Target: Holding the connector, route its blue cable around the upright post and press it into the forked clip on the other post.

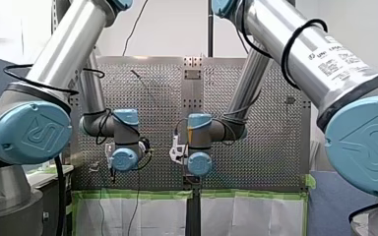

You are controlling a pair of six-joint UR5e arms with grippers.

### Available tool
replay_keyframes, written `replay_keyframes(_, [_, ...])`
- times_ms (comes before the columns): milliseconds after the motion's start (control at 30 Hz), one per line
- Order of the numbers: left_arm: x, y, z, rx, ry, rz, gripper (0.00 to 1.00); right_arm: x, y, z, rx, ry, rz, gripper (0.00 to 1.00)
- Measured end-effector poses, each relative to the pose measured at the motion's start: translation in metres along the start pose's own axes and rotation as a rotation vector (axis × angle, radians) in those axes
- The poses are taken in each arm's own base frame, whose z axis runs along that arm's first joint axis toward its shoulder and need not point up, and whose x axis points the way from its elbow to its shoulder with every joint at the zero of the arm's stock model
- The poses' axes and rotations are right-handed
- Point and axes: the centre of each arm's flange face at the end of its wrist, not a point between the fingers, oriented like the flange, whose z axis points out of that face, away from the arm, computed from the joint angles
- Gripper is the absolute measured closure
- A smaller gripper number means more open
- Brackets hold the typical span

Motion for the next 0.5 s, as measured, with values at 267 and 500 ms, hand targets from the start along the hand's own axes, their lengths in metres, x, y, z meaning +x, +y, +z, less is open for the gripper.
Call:
replay_keyframes(267, [-0.024, 0.016, 0.018, -0.025, -0.014, -0.031, 1.00, 0.034, 0.002, 0.008, 0.031, -0.001, -0.007, 1.00])
replay_keyframes(500, [-0.048, 0.028, 0.036, -0.022, -0.051, -0.061, 1.00, 0.062, 0.003, 0.014, 0.067, 0.005, -0.010, 1.00])
